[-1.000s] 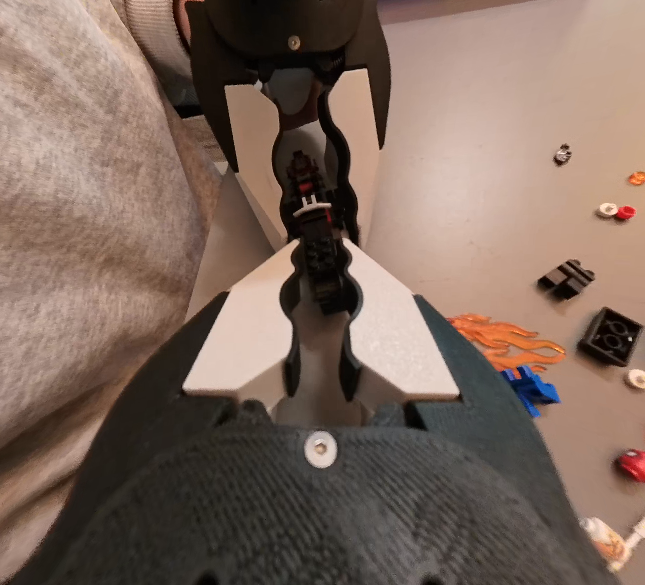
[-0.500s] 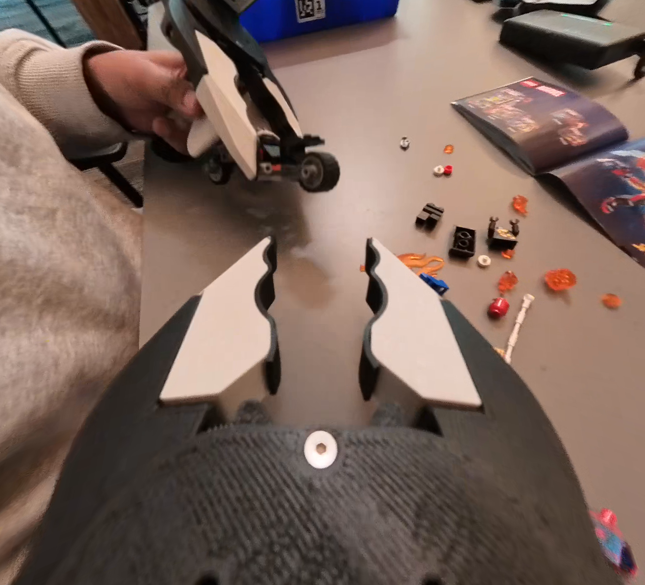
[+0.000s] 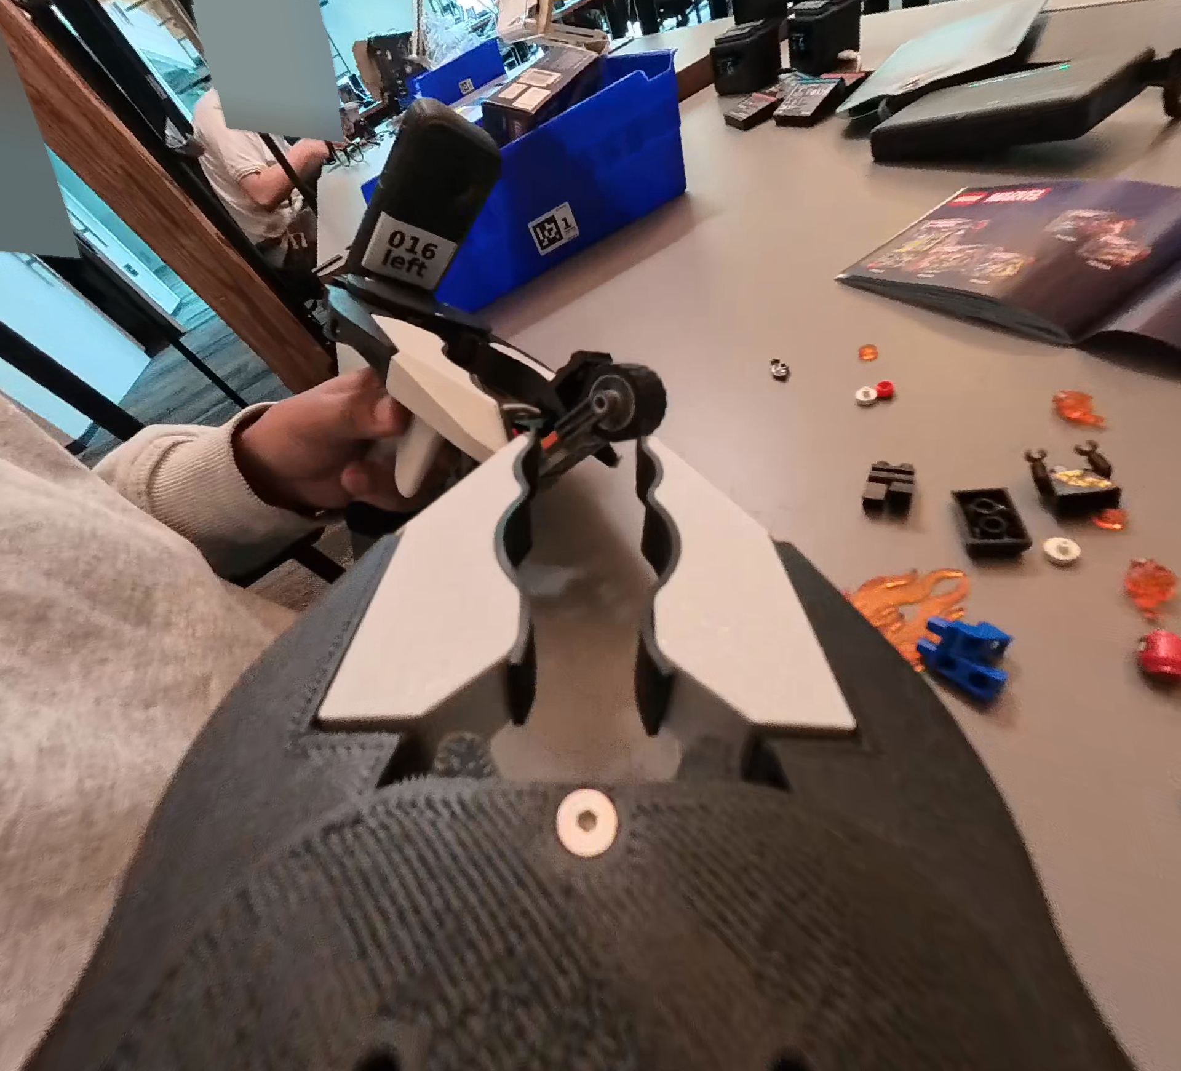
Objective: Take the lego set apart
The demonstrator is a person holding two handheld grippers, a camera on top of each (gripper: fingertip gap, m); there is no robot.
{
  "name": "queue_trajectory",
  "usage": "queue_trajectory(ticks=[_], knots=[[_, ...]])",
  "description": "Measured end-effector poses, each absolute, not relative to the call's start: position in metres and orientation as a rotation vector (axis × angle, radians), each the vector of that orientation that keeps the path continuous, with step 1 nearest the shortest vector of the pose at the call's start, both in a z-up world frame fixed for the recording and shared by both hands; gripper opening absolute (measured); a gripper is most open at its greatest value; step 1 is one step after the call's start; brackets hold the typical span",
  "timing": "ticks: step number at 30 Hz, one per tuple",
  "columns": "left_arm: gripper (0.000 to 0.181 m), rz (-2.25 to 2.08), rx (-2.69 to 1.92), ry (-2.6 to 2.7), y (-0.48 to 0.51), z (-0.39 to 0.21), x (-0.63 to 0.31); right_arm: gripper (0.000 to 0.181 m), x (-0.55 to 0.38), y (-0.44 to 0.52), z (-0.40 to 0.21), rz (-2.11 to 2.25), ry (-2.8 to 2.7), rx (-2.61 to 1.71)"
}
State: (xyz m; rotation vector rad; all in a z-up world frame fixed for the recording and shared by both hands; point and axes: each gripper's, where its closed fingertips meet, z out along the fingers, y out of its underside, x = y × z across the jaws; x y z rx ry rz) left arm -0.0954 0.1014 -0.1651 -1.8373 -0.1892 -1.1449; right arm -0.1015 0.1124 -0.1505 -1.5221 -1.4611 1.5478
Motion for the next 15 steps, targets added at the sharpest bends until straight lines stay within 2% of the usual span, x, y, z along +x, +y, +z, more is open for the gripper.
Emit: queue_trajectory(ticks=[15], knots=[[0.039, -1.156, -1.768, -0.174, 0.1013, -0.1575, -0.0946, 0.022, -0.0981, 0.1121, -0.1471, 1.624, -1.421, -1.550]])
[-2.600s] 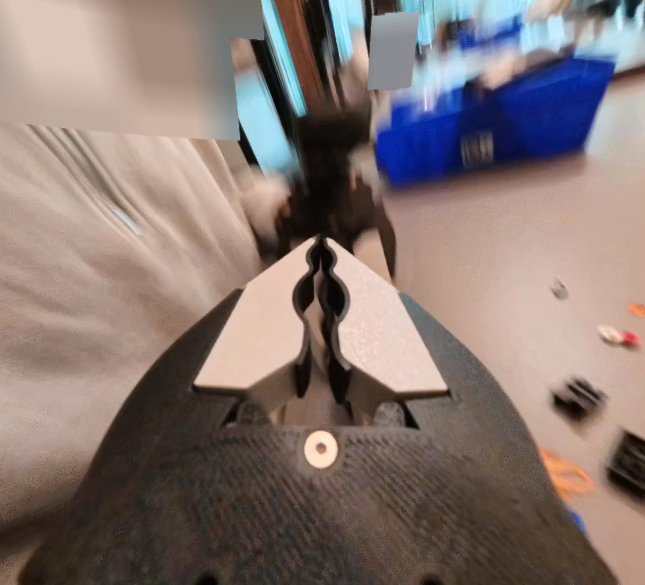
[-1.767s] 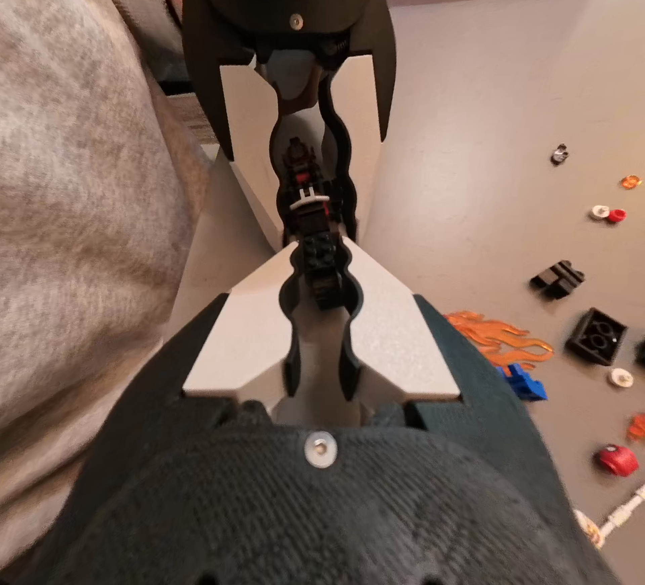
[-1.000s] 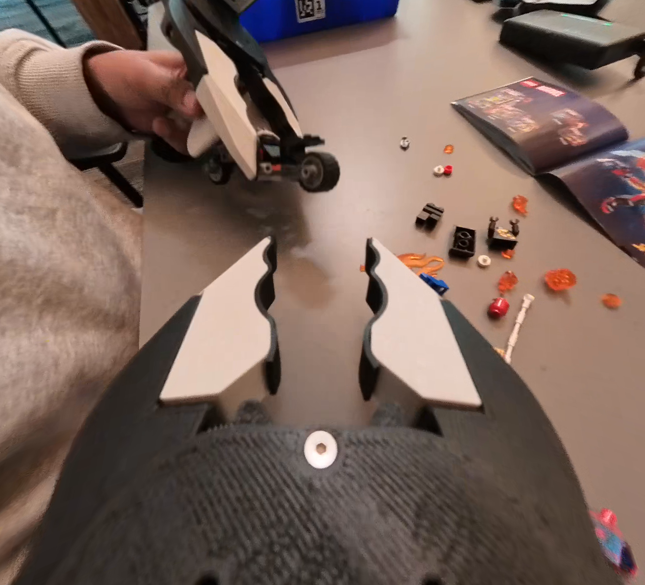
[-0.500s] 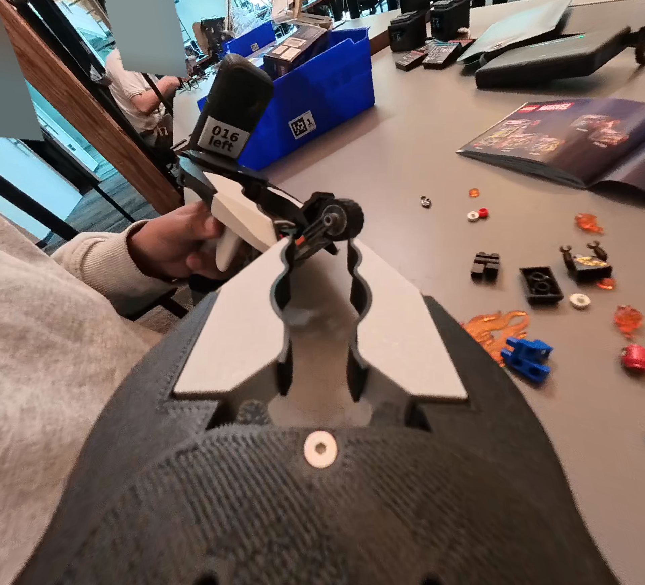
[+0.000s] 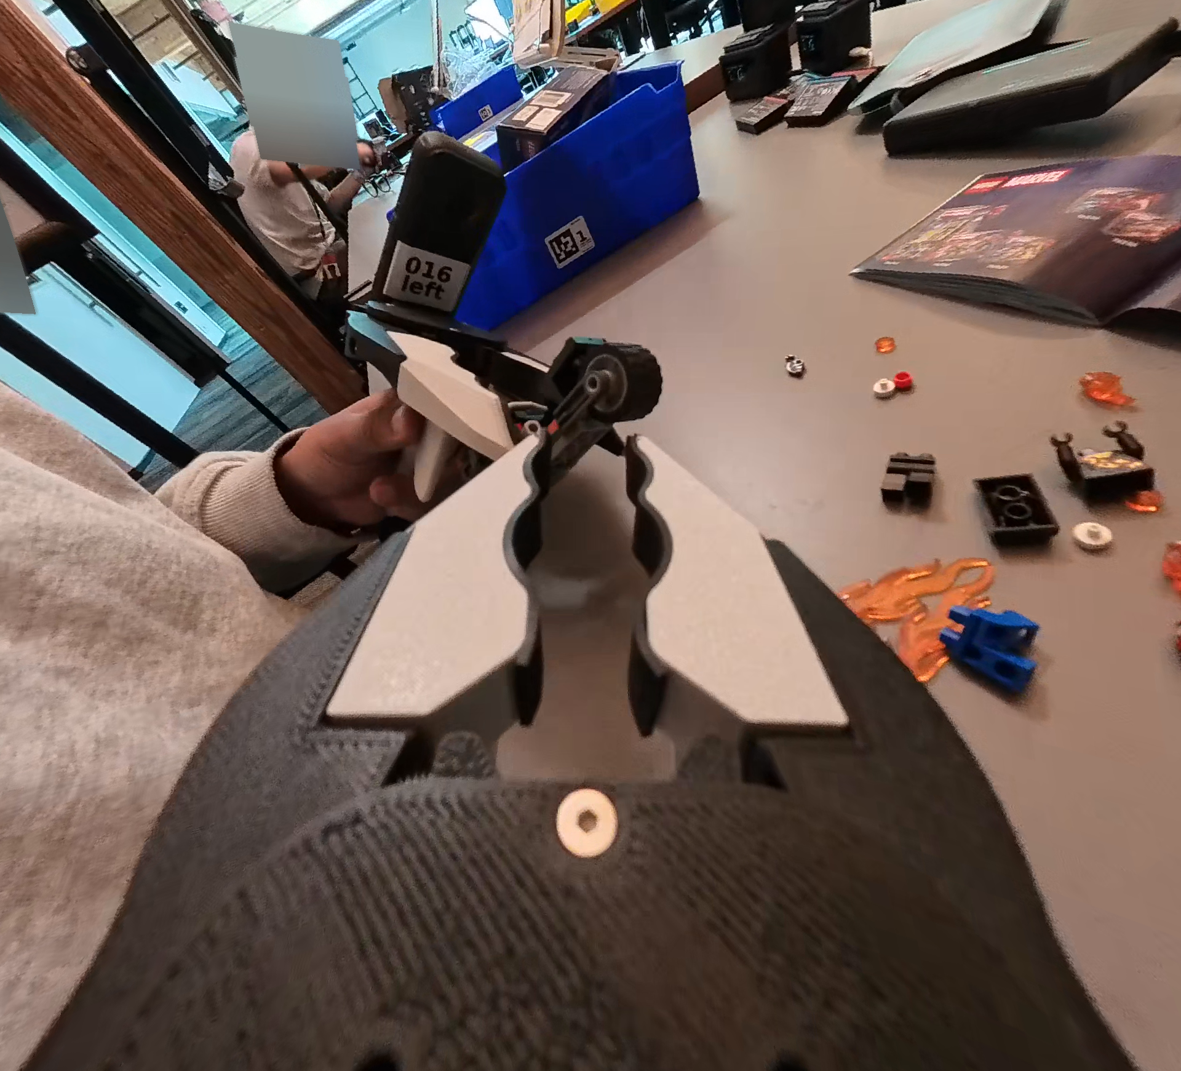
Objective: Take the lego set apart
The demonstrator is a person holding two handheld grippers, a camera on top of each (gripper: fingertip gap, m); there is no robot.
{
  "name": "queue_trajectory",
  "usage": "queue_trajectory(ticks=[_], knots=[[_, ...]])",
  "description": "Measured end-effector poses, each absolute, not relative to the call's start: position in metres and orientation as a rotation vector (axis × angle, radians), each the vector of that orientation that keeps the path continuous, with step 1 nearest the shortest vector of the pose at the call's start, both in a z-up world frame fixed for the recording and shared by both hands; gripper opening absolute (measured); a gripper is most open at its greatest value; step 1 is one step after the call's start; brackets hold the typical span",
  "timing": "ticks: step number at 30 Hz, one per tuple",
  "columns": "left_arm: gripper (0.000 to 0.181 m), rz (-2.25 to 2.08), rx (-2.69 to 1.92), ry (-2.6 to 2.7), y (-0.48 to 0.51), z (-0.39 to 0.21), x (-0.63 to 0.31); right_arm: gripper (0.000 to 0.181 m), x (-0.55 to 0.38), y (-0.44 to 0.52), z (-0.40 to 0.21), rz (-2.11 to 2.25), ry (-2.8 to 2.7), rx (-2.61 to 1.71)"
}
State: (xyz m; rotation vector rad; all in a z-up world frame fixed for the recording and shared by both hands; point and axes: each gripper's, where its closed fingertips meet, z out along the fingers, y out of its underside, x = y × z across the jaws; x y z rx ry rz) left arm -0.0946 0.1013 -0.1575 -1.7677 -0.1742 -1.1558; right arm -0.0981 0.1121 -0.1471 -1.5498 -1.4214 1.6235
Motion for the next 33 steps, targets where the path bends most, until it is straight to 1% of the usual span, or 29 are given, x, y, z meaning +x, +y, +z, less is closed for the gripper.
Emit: queue_trajectory(ticks=[10, 16, 20, 22, 24, 27, 30, 33], knots=[[0.039, -1.266, -1.659, -0.163, 0.098, -0.141, -0.088, 0.023, -0.097, 0.111, -0.144, 1.650, -1.406, -1.536], [0.039, -1.271, -1.656, -0.163, 0.098, -0.141, -0.086, 0.029, -0.092, 0.126, -0.140, 1.669, -1.327, -1.547], [0.039, -1.243, -1.678, -0.145, 0.099, -0.143, -0.084, 0.036, -0.087, 0.129, -0.131, 1.737, -1.273, -1.526], [0.039, -1.210, -1.706, -0.117, 0.099, -0.146, -0.081, 0.041, -0.086, 0.129, -0.128, 1.780, -1.251, -1.517], [0.039, -1.155, -1.753, -0.066, 0.099, -0.150, -0.076, 0.053, -0.087, 0.128, -0.125, 1.814, -1.236, -1.504], [0.039, -1.056, -1.817, 0.053, 0.097, -0.154, -0.067, 0.061, -0.087, 0.124, -0.127, 1.838, -1.272, -1.495], [0.039, -0.868, -1.884, 0.135, 0.099, -0.161, -0.067, 0.067, -0.088, 0.123, -0.134, 1.829, -1.312, -1.546], [0.039, -0.665, -1.931, 0.193, 0.104, -0.166, -0.071, 0.068, -0.090, 0.119, -0.143, 1.821, -1.348, -1.597]])
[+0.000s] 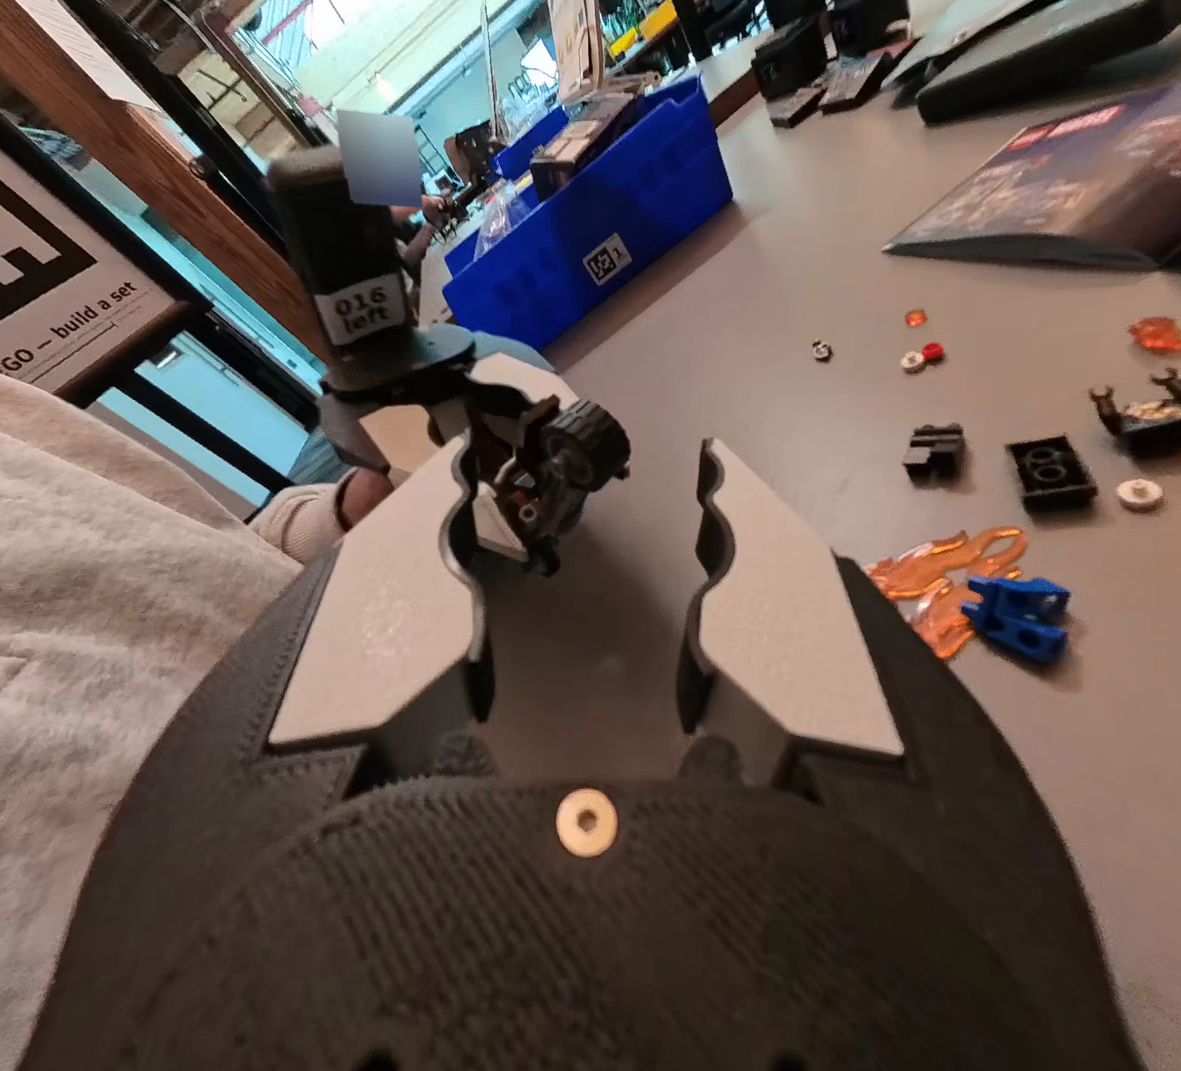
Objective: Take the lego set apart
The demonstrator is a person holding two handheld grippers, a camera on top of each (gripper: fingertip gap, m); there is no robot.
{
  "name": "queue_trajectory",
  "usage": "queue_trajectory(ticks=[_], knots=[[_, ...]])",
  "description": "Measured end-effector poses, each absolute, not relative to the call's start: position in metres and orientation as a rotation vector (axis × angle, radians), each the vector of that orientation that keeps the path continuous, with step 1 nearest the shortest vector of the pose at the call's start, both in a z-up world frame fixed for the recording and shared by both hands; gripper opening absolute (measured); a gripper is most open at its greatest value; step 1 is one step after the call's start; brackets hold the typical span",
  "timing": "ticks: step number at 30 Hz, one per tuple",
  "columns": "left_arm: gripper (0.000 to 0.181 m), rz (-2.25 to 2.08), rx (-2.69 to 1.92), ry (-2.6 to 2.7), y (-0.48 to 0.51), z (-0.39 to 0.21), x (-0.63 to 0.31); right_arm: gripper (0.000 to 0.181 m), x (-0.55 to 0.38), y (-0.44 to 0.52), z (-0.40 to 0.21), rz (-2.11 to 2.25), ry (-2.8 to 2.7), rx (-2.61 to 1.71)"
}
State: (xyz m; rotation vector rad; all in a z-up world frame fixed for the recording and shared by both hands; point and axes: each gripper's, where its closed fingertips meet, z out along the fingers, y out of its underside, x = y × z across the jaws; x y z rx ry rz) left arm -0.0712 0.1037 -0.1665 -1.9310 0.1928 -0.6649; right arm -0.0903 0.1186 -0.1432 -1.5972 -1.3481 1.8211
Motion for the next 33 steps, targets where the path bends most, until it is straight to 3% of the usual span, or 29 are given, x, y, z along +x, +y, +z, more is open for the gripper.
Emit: queue_trajectory(ticks=[4, 8, 25, 33], knots=[[0.039, -0.575, -1.949, 0.252, 0.106, -0.169, -0.064, 0.061, -0.095, 0.109, -0.154, 1.760, -1.413, -1.614], [0.040, -0.484, -1.963, 0.283, 0.108, -0.172, -0.064, 0.037, -0.097, 0.102, -0.155, 1.856, -1.377, -1.656], [0.047, -0.603, -1.918, 0.170, 0.106, -0.168, -0.068, 0.032, -0.094, 0.124, -0.150, 2.026, -1.117, -1.745], [0.023, -0.562, -2.042, 0.163, 0.105, -0.186, -0.073, 0.033, -0.089, 0.127, -0.175, 1.955, -1.168, -1.960]])
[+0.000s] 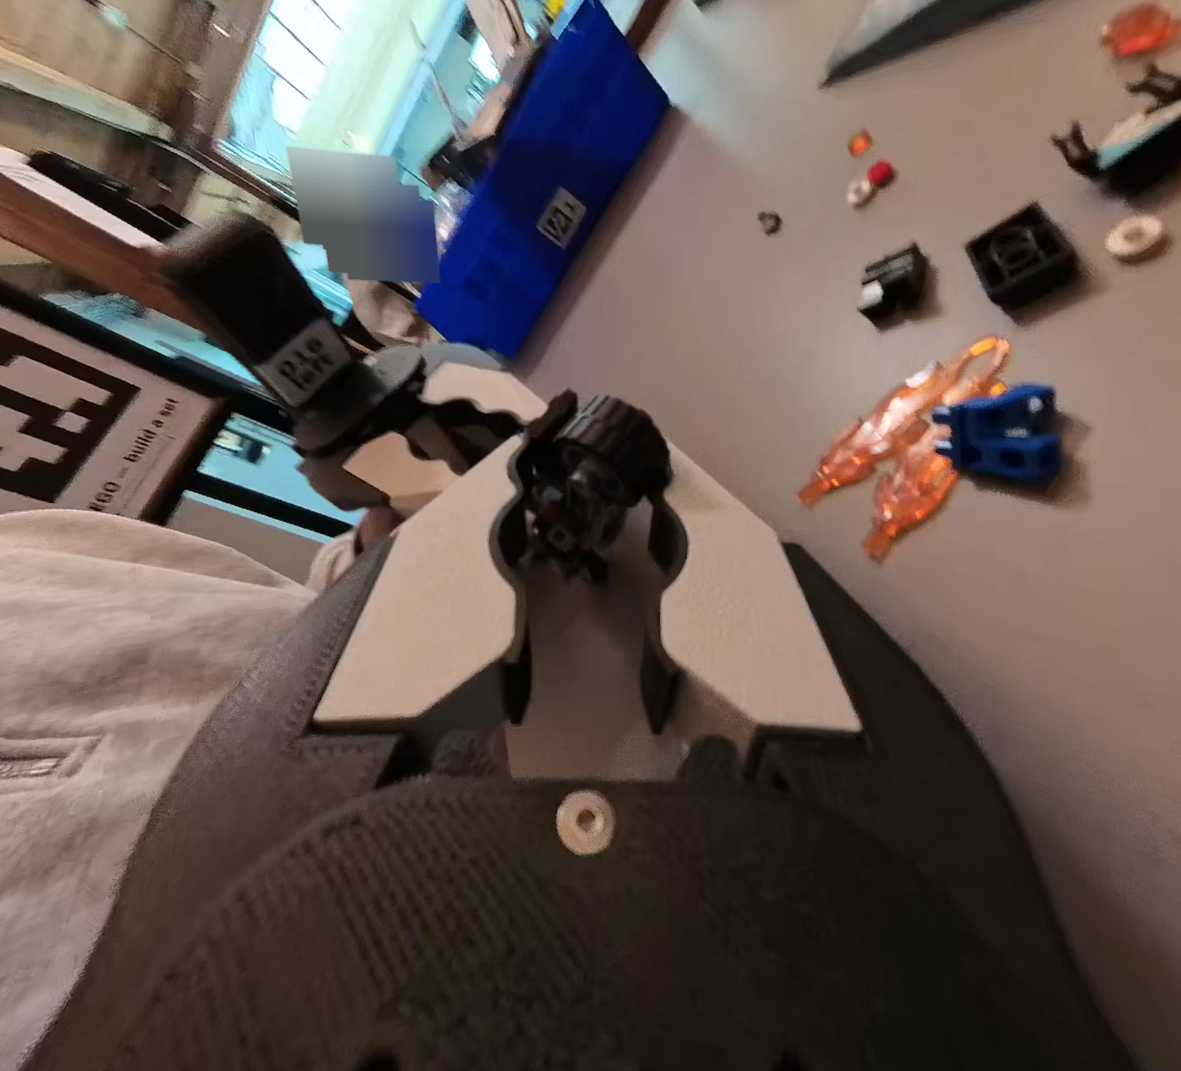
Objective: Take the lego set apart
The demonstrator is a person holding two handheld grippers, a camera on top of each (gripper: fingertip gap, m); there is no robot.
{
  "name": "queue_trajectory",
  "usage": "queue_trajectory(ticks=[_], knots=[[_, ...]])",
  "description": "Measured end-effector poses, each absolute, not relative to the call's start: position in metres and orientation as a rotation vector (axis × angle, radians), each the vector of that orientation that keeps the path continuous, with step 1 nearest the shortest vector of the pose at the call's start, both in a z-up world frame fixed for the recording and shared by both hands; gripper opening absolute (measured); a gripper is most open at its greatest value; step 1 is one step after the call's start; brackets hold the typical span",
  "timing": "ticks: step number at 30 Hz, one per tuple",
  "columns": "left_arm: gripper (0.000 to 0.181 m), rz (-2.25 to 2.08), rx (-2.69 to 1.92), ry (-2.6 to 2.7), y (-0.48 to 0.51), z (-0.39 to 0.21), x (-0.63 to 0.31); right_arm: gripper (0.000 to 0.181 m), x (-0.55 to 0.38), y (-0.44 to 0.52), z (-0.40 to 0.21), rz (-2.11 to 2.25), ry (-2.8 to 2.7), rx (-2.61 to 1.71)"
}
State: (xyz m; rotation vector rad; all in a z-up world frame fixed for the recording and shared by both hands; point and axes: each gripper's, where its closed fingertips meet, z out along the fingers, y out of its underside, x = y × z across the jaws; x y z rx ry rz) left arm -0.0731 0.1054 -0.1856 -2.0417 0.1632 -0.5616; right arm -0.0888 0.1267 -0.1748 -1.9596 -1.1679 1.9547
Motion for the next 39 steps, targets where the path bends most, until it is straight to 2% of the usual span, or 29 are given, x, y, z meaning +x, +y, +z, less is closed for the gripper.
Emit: queue_trajectory(ticks=[2, 9, 16, 21, 29, 32, 39], knots=[[0.017, -0.566, -2.061, 0.180, 0.106, -0.188, -0.070, 0.037, -0.085, 0.126, -0.187, 1.848, -1.234, -2.032], [0.021, -0.526, -2.175, 0.267, 0.103, -0.206, -0.059, 0.053, -0.055, 0.149, -0.203, 1.412, -1.454, -2.008], [0.025, -0.473, -2.181, 0.317, 0.099, -0.206, -0.056, 0.038, -0.052, 0.115, -0.179, 1.291, -1.815, -1.505], [0.027, -0.430, -2.192, 0.332, 0.090, -0.205, -0.058, 0.032, -0.057, 0.094, -0.182, 1.375, -1.983, -1.408], [0.027, -0.411, -2.177, 0.317, 0.080, -0.207, -0.063, 0.018, -0.065, 0.080, -0.193, 1.403, -2.097, -1.472], [0.016, -0.470, -2.170, 0.300, 0.079, -0.206, -0.062, 0.015, -0.068, 0.075, -0.194, 1.412, -2.072, -1.534], [0.017, -0.429, -2.172, 0.343, 0.080, -0.207, -0.058, 0.013, -0.070, 0.068, -0.180, 1.628, -1.909, -1.664]])
